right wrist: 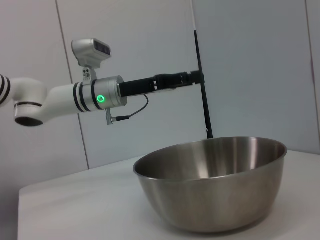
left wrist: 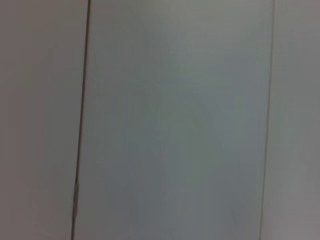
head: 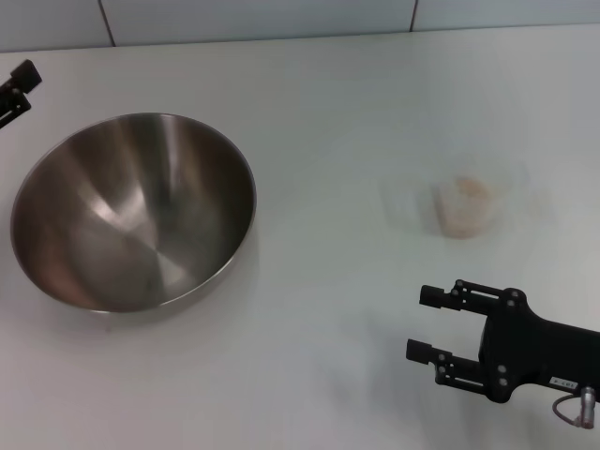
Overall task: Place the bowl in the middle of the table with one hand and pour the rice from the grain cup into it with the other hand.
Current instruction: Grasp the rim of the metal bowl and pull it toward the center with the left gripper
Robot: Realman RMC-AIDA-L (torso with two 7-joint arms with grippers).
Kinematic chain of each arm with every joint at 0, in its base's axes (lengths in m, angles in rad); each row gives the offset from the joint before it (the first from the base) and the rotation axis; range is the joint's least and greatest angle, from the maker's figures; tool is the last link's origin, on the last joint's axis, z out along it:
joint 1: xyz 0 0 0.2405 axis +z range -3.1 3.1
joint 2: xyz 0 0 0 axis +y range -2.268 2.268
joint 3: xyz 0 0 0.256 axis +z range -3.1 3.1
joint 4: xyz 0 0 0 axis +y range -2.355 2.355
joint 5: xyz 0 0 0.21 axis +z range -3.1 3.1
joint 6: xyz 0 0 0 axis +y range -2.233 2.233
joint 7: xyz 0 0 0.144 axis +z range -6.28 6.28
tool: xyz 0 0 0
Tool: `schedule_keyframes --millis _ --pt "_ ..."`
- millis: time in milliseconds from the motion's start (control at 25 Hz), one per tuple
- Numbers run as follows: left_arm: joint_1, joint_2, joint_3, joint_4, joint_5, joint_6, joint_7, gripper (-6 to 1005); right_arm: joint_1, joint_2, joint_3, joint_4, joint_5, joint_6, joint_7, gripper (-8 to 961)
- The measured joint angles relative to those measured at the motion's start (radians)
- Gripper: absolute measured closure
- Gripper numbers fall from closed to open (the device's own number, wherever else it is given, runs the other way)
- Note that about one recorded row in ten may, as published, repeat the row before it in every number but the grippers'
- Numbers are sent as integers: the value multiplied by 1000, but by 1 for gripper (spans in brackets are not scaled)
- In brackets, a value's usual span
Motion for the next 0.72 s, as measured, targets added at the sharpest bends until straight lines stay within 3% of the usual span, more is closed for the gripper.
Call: schedule_keyframes --millis 120,240,720 --pt "34 3 128 122 20 -129 -135 139 2 0 5 -1 0 2 0 300" --pt "44 3 161 184 76 -171 -216 139 2 0 6 -1 0 4 0 300" --pt "29 5 172 374 469 -183 -592 139 3 -2 7 -1 0 14 0 301"
